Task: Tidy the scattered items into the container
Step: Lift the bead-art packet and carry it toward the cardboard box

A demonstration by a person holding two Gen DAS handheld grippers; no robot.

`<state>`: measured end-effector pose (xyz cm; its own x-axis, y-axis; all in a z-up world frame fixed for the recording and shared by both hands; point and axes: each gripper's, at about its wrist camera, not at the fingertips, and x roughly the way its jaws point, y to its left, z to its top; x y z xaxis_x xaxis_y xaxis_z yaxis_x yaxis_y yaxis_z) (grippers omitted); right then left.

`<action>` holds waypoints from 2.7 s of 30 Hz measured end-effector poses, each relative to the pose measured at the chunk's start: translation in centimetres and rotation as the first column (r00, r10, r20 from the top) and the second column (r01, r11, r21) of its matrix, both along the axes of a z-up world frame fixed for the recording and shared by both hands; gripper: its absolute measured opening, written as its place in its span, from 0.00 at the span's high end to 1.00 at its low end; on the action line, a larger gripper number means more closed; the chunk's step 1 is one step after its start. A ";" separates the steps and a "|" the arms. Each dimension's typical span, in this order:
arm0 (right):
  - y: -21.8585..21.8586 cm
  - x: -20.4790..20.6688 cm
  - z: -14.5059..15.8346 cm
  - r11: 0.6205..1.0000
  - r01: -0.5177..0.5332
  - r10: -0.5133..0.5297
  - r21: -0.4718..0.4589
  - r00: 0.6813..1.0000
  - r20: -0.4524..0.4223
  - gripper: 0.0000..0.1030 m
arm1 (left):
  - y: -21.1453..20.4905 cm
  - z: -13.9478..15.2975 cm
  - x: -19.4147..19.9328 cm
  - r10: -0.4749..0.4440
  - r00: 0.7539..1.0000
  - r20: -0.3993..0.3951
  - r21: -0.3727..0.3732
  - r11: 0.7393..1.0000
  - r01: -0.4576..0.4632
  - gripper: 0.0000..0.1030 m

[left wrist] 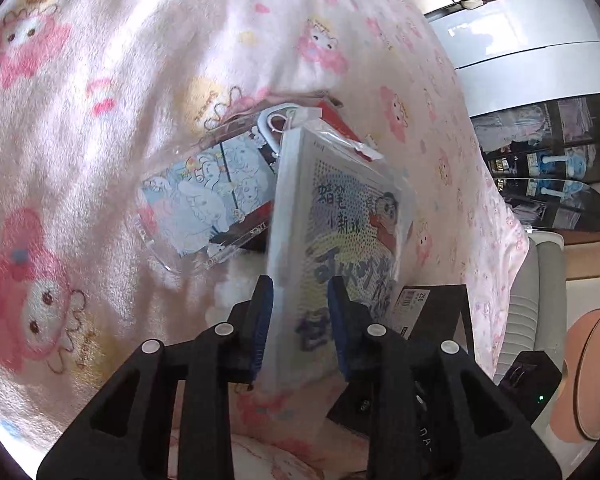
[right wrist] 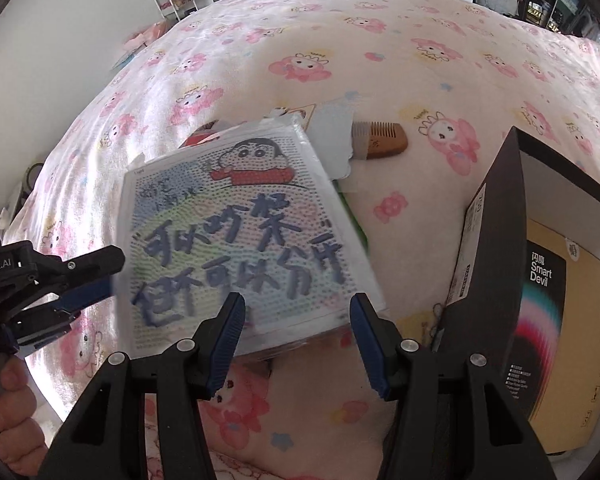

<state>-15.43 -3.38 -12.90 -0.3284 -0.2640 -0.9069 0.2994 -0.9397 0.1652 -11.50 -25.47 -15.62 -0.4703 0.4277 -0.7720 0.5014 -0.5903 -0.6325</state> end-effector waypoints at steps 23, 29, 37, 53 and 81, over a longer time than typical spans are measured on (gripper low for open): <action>-0.8 -6.3 -2.8 0.979 0.031 -0.047 0.203 0.996 0.074 0.45 | 1.4 -1.6 -3.6 0.031 0.999 -0.030 -0.095 0.995 -0.034 0.75; -0.1 -7.9 -2.9 0.983 0.048 -0.068 0.177 0.992 0.111 0.33 | 1.8 -1.6 -4.6 0.033 0.999 -0.036 -0.168 0.985 -0.039 0.77; -0.1 -7.8 -4.3 0.998 -0.018 0.000 0.066 0.966 0.260 0.24 | 0.7 -1.7 -4.0 0.076 0.995 -0.056 -0.133 0.988 -0.083 0.77; -0.8 -3.4 -5.1 0.997 0.012 0.009 -0.076 0.962 0.273 0.29 | -0.6 -2.7 -3.8 0.123 0.991 0.059 -0.196 0.974 -0.109 0.46; 13.1 2.5 7.0 0.947 0.206 -0.195 -0.248 0.978 0.069 0.38 | 7.6 4.9 -1.8 -0.324 0.872 -0.367 -0.107 0.946 0.307 0.52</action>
<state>-12.93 9.73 -5.89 -0.3604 -0.4188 -0.8335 0.0963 -0.9055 0.4133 -13.28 -17.85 -10.70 -0.5735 0.5721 -0.5864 0.0149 -0.7084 -0.7056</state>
